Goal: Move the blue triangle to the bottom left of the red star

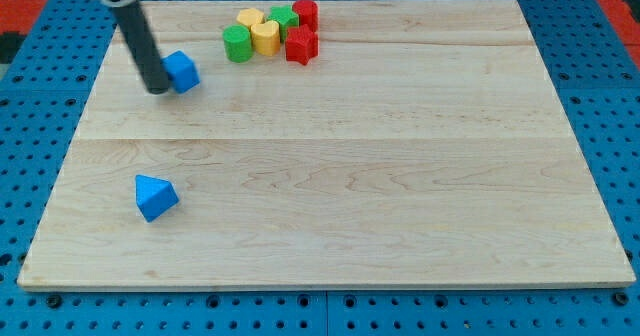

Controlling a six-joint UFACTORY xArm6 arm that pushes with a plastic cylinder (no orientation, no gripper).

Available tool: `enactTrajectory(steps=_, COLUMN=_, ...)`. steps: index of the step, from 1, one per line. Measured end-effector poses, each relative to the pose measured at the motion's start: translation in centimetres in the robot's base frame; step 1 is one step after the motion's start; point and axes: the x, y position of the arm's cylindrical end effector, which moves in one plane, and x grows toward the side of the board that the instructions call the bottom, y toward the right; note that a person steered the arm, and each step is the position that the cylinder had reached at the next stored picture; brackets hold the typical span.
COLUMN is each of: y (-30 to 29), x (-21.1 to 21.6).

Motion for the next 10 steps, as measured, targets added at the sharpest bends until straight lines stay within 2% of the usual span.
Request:
enactTrajectory(steps=2, y=7.3, x=-3.1)
enactTrajectory(steps=3, y=7.4, x=-0.3)
enactTrajectory(steps=6, y=6.4, x=13.1)
enactTrajectory(steps=8, y=0.9, x=18.4)
enactTrajectory(steps=9, y=1.3, x=21.8)
enactTrajectory(steps=10, y=-3.5, x=22.0)
